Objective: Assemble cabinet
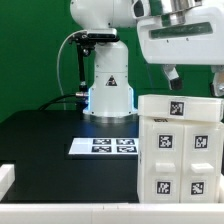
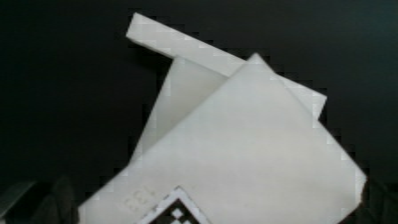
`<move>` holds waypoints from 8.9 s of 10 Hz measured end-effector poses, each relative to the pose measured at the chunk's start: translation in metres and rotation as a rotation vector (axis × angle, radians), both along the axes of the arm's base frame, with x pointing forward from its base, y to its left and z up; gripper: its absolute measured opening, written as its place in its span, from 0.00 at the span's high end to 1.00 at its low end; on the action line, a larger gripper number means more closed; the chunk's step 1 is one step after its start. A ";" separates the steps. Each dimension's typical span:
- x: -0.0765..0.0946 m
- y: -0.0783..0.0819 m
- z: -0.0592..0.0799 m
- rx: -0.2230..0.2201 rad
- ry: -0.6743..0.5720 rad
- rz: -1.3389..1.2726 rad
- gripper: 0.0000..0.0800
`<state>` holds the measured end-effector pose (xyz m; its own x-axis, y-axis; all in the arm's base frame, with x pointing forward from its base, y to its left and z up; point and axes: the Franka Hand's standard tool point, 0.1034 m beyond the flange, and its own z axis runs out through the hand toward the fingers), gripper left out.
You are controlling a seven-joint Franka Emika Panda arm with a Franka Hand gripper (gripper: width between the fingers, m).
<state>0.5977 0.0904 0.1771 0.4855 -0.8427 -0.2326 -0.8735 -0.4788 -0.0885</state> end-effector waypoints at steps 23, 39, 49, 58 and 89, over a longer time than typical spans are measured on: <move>0.004 -0.015 -0.025 -0.082 -0.346 2.087 0.01; 0.003 -0.004 -0.021 -0.189 -0.178 0.436 0.30; 0.004 -0.006 -0.023 -0.073 -0.082 -0.388 0.30; 0.004 0.013 -0.002 -0.074 -0.152 0.160 0.00; 0.005 -0.018 -0.028 -0.149 -0.319 1.824 0.31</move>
Offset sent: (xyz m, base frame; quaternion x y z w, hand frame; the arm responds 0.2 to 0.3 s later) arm 0.0008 0.0074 0.0052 -0.0266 0.0172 -0.3926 0.9192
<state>0.6028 0.0723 0.1490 0.7069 0.7051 0.0563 0.7062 -0.7080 0.0001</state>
